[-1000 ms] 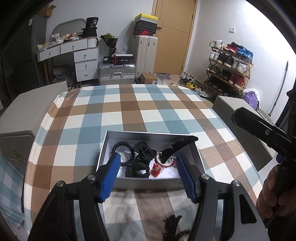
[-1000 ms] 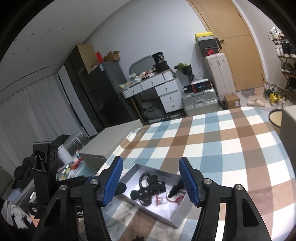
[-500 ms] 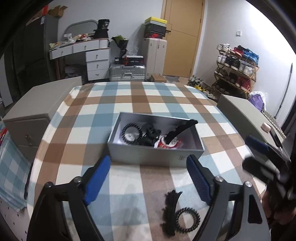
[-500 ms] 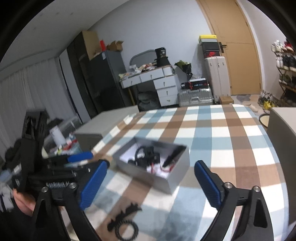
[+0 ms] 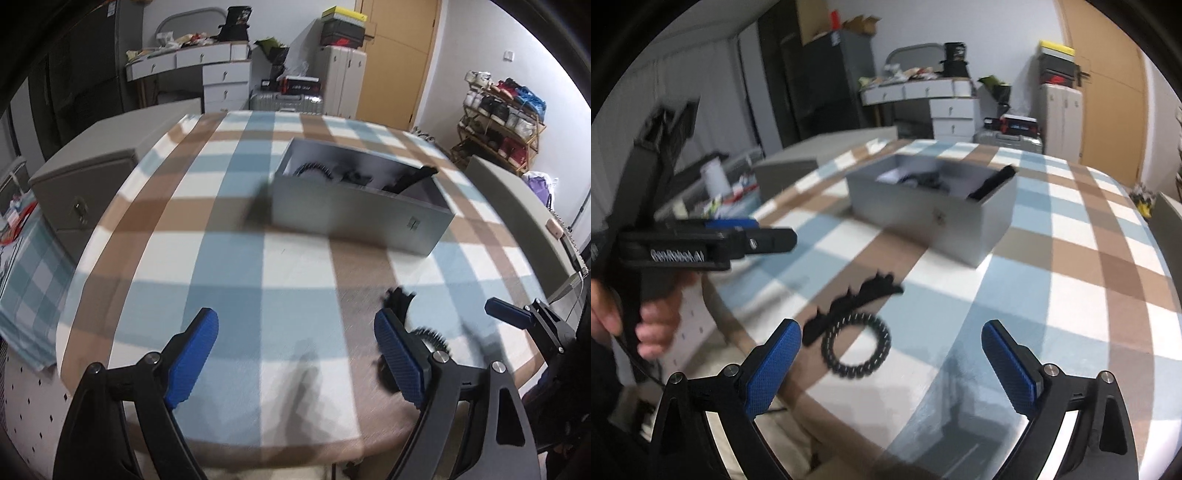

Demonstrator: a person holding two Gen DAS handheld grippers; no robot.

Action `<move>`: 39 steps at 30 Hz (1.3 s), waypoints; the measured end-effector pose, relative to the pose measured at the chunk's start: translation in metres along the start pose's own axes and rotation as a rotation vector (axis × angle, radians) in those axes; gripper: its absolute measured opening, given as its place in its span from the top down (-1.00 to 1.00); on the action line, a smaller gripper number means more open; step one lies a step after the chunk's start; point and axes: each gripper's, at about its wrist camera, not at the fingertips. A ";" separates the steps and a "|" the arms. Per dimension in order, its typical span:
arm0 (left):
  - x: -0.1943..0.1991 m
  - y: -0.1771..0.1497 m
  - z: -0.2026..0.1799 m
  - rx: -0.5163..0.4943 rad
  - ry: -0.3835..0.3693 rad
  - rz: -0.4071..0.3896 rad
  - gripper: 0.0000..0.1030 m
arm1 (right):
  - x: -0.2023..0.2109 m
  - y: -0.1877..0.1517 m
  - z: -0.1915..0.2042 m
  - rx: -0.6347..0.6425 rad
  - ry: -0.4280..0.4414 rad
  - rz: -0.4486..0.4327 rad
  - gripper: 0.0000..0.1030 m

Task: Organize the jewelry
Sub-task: 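Grasp the black coiled hair tie with the right gripper while the left gripper grasps the long black hair clip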

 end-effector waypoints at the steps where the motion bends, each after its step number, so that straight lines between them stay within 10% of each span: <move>1: 0.001 -0.003 0.002 0.003 0.005 0.004 -0.62 | -0.004 -0.002 0.004 0.022 -0.008 0.012 -0.90; 11: 0.004 -0.014 0.016 0.031 0.010 0.030 -0.62 | -0.028 -0.008 0.021 0.122 -0.025 0.059 -0.44; 18: 0.004 -0.014 0.012 0.016 0.002 0.035 -0.62 | -0.025 -0.007 0.029 0.165 -0.016 0.047 0.26; 39: -0.023 -0.003 -0.049 -0.137 -0.164 0.112 -0.62 | 0.038 0.003 -0.052 -0.140 -0.066 -0.120 0.33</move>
Point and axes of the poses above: each gripper's, at about its wrist camera, not at the fingertips, and x roughly against the way its jaws point, z to its left, y to its top, and after that the axes turned 1 degree about -z, right-handed
